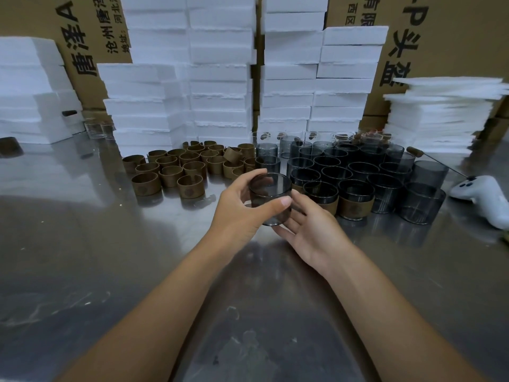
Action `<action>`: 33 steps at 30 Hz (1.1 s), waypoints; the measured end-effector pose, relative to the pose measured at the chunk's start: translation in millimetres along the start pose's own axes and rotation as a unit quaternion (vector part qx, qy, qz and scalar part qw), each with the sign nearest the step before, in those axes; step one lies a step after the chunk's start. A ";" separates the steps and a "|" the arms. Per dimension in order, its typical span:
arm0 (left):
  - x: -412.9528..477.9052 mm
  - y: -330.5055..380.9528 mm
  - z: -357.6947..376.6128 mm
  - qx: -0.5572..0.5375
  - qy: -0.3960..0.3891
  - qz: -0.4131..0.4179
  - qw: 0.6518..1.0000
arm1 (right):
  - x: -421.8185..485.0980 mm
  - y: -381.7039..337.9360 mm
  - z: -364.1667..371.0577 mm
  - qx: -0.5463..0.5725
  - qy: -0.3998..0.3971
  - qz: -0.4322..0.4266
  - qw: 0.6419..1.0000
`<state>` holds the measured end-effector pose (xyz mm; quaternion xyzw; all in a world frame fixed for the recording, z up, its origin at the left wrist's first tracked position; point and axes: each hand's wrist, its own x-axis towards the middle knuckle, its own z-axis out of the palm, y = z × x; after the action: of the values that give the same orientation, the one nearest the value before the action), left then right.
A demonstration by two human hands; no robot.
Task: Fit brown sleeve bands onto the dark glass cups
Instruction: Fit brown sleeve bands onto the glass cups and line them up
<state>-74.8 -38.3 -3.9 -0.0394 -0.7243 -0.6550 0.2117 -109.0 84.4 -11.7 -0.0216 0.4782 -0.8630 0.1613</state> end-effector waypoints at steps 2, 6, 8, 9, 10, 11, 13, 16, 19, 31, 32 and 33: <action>-0.9 -0.1 0.7 0.008 -0.006 0.001 1.000 | -0.5 0.3 0.2 0.016 -0.007 0.010 1.000; -1.9 0.7 0.4 0.000 -0.009 0.002 1.000 | -2.5 0.9 2.9 0.024 -0.027 0.038 0.999; -2.2 1.6 0.5 -0.008 -0.011 0.001 1.000 | -3.4 1.0 5.0 0.027 -0.034 0.050 0.998; -2.4 2.1 0.6 -0.012 -0.011 0.001 1.000 | -4.0 0.9 5.9 0.027 -0.037 0.054 0.997; -2.8 2.7 0.6 -0.016 -0.011 0.002 1.000 | -4.6 0.9 6.7 0.026 -0.042 0.057 0.997; -3.0 3.3 0.8 -0.022 -0.011 0.003 1.000 | -5.1 0.9 7.1 0.025 -0.047 0.059 0.997; -3.4 4.5 1.0 -0.035 -0.012 0.005 0.999 | -5.7 0.9 7.9 0.023 -0.058 0.064 0.996; -3.3 4.6 0.1 -0.047 -0.015 0.009 0.999 | -6.5 0.7 9.1 0.017 -0.071 0.073 0.995; -2.9 4.1 -0.4 -0.052 -0.020 0.013 0.998 | -6.8 1.6 9.6 0.005 -0.083 0.087 0.993; 1.0 -1.3 -2.2 -0.040 -0.033 0.033 0.998 | -8.8 1.1 5.4 -0.013 -0.067 0.150 0.986; 1.1 -2.1 -2.8 -0.035 -0.035 0.036 0.998 | -8.8 1.3 5.3 -0.010 -0.063 0.150 0.987; 1.4 -2.9 -2.9 -0.032 -0.037 0.038 0.998 | -8.7 1.5 5.2 -0.005 -0.058 0.149 0.987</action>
<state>-76.2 -41.8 -6.0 -0.0975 -0.7085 -0.6672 0.2082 -99.4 82.0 -9.1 -0.0011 0.4705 -0.8242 0.3153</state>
